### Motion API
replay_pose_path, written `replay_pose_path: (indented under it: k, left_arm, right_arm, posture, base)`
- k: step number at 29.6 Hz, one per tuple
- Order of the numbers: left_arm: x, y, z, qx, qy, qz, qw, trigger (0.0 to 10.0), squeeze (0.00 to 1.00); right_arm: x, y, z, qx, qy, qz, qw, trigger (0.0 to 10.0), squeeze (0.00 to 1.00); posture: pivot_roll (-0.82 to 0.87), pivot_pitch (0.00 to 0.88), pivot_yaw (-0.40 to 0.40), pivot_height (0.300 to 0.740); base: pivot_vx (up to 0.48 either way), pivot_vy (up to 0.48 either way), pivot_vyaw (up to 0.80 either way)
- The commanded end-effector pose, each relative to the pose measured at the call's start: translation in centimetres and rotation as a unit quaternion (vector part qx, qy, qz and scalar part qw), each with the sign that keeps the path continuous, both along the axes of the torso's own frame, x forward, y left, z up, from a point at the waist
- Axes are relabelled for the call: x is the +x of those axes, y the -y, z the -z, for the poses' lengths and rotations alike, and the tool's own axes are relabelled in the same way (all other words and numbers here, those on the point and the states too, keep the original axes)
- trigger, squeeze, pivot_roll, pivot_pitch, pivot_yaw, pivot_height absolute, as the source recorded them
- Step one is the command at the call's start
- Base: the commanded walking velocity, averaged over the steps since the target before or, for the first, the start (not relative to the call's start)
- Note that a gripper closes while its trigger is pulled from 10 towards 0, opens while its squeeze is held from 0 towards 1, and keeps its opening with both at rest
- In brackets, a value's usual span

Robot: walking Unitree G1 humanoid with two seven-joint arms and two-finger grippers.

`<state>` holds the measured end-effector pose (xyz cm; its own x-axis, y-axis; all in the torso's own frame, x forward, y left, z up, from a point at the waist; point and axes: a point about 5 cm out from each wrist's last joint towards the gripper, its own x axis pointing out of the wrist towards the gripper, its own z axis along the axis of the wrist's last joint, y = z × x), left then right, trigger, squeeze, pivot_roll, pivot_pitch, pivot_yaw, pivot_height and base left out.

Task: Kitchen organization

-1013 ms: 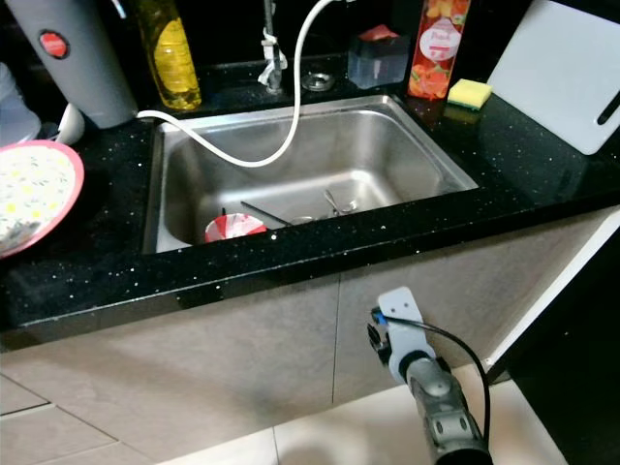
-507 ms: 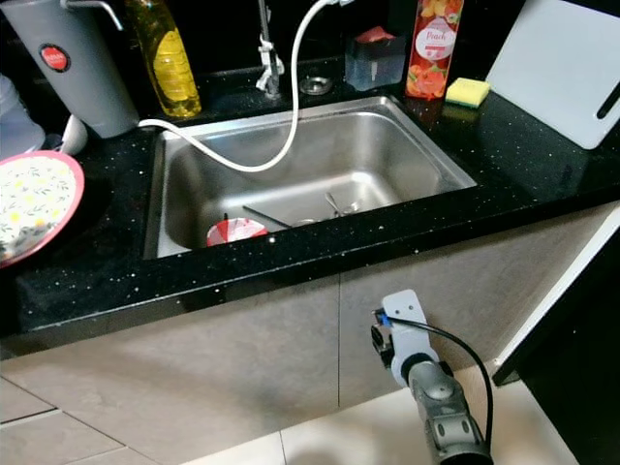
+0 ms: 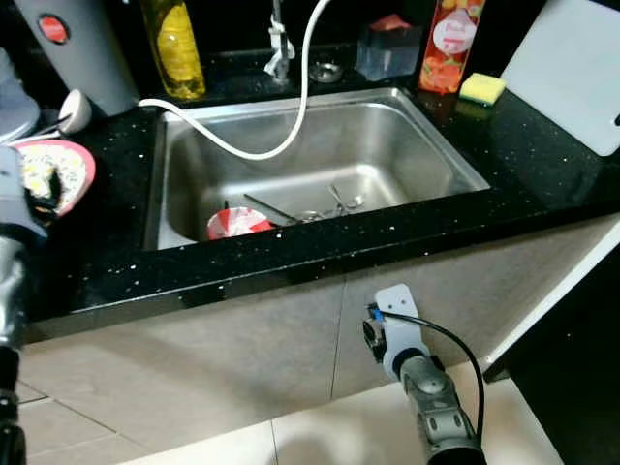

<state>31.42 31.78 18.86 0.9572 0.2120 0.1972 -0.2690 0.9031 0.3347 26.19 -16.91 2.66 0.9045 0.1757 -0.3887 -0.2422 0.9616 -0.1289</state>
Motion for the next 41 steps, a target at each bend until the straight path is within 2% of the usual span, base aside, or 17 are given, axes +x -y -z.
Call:
replay_pose_path:
  k: [1, 2, 3, 4, 5, 6, 7, 12, 15, 20, 25, 28, 32, 33, 35, 37, 41]
  left_arm:
    - [-0.5, -0.8, 1.6, -0.005, -0.032, -0.022, 0.999, 10.0, 0.0]
    - [-1.2, -2.2, 2.7, 0.0, -0.064, -0.049, 0.997, 10.0, 0.0]
    - [-1.2, -2.2, 2.7, 0.0, -0.064, -0.049, 0.997, 10.0, 0.0]
    - [-1.8, -3.8, 3.7, 0.001, -0.1, -0.078, 0.992, 10.0, 0.0]
    - [-2.6, -5.5, 4.7, 0.0, -0.145, -0.109, 0.983, 10.0, 0.0]
    - [-4.0, -8.2, 6.0, -0.023, -0.218, -0.165, 0.962, 10.0, 0.0]
    - [-4.4, -8.7, 6.3, -0.029, -0.234, -0.177, 0.956, 10.0, 0.0]
    - [-5.0, -9.5, 6.5, -0.014, -0.279, -0.185, 0.942, 10.0, 0.0]
    - [-5.0, -9.6, 6.5, -0.017, -0.284, -0.184, 0.941, 10.0, 0.0]
    - [-5.0, -9.5, 7.1, -0.049, -0.301, -0.173, 0.936, 10.0, 0.0]
    - [-4.7, -9.6, 6.8, -0.04, -0.297, -0.176, 0.938, 10.0, 0.0]
    - [-2.7, -7.1, 5.8, -0.013, -0.245, -0.132, 0.961, 10.0, 0.0]
    - [-0.6, -1.3, 3.9, 0.001, -0.14, -0.032, 0.99, 10.0, 0.0]
    - [-0.6, -1.3, 3.9, 0.001, -0.14, -0.032, 0.99, 10.0, 0.0]
    - [0.0, 3.0, 1.3, -0.042, -0.038, 0.05, 0.997, 10.0, 0.0]
    - [-0.1, 5.2, -0.6, -0.079, 0.026, 0.093, 0.992, 10.0, 0.0]
    - [0.1, 6.2, -2.1, -0.079, 0.063, 0.099, 0.99, 10.0, 0.0]
  right_arm:
    - [-0.1, 0.1, 0.2, -0.002, -0.006, -0.001, 1.0, 10.0, 0.0]
    - [0.1, 0.1, 0.2, -0.002, -0.006, -0.001, 1.0, 10.0, 0.0]
    - [0.1, 0.1, 0.2, -0.002, -0.006, -0.001, 1.0, 10.0, 0.0]
    - [0.2, 0.1, 0.1, -0.002, -0.006, -0.001, 1.0, 10.0, 0.0]
    - [0.3, 0.1, 0.1, -0.002, -0.006, -0.002, 1.0, 10.0, 0.0]
    - [0.4, -0.1, 0.0, -0.002, -0.006, -0.007, 1.0, 10.0, 0.0]
    - [0.4, -0.2, 0.0, -0.001, -0.005, -0.008, 1.0, 10.0, 0.0]
    - [0.4, 0.0, -0.1, -0.002, -0.002, -0.005, 1.0, 10.0, 0.0]
    - [0.4, 0.2, -0.2, -0.003, -0.002, -0.002, 1.0, 10.0, 0.0]
    - [0.3, 0.6, -0.2, -0.006, -0.002, 0.001, 1.0, 10.0, 0.0]
    - [0.5, 0.5, -0.3, -0.004, 0.0, -0.001, 1.0, 10.0, 0.0]
    - [0.5, 0.5, -0.3, -0.002, 0.001, 0.003, 1.0, 10.0, 0.0]
    - [0.3, 0.0, 0.0, 0.002, -0.003, -0.001, 1.0, 10.0, 0.0]
    - [0.3, 0.0, 0.0, 0.002, -0.003, -0.001, 1.0, 10.0, 0.0]
    - [0.4, -0.3, -0.1, 0.003, -0.002, -0.007, 1.0, 10.0, 0.0]
    - [0.6, -0.3, -0.2, 0.003, 0.0, -0.009, 1.0, 10.0, 0.0]
    - [0.9, -0.3, -0.3, 0.004, 0.003, -0.007, 1.0, 10.0, 0.0]
  posture:
    - [0.03, 0.025, -0.003, 0.74]
    - [0.03, 0.023, -0.006, 0.74]
    - [0.03, 0.023, -0.006, 0.74]
    - [0.03, 0.022, -0.009, 0.74]
    - [0.03, 0.023, -0.012, 0.74]
    - [0.03, 0.023, -0.014, 0.74]
    - [0.03, 0.023, -0.015, 0.74]
    - [0.01, 0.02, -0.012, 0.74]
    - [0.01, 0.02, -0.013, 0.74]
    - [0.0, 0.02, -0.019, 0.74]
    - [0.0, 0.019, -0.013, 0.74]
    - [0.01, 0.019, -0.008, 0.74]
    - [0.02, 0.019, -0.01, 0.74]
    - [0.02, 0.019, -0.01, 0.74]
    - [0.02, 0.012, -0.012, 0.74]
    - [0.02, 0.009, -0.008, 0.74]
    - [0.02, 0.0, 0.0, 0.74]
  base:
    - [0.0, 0.0, 0.0]
    - [0.0, 0.0, 0.0]
    - [0.0, 0.0, 0.0]
    - [0.0, 0.0, 0.0]
    - [0.0, 0.0, 0.0]
    - [0.0, 0.0, 0.0]
    - [0.0, 0.0, 0.0]
    - [0.0, 0.0, 0.0]
    - [0.0, 0.0, 0.0]
    - [0.0, 0.0, 0.0]
    - [0.0, 0.0, 0.0]
    - [0.0, 0.0, 0.0]
    - [0.0, 0.0, 0.0]
    - [0.0, 0.0, 0.0]
    - [0.0, 0.0, 0.0]
    - [0.0, 0.0, 0.0]
    - [0.0, 0.0, 0.0]
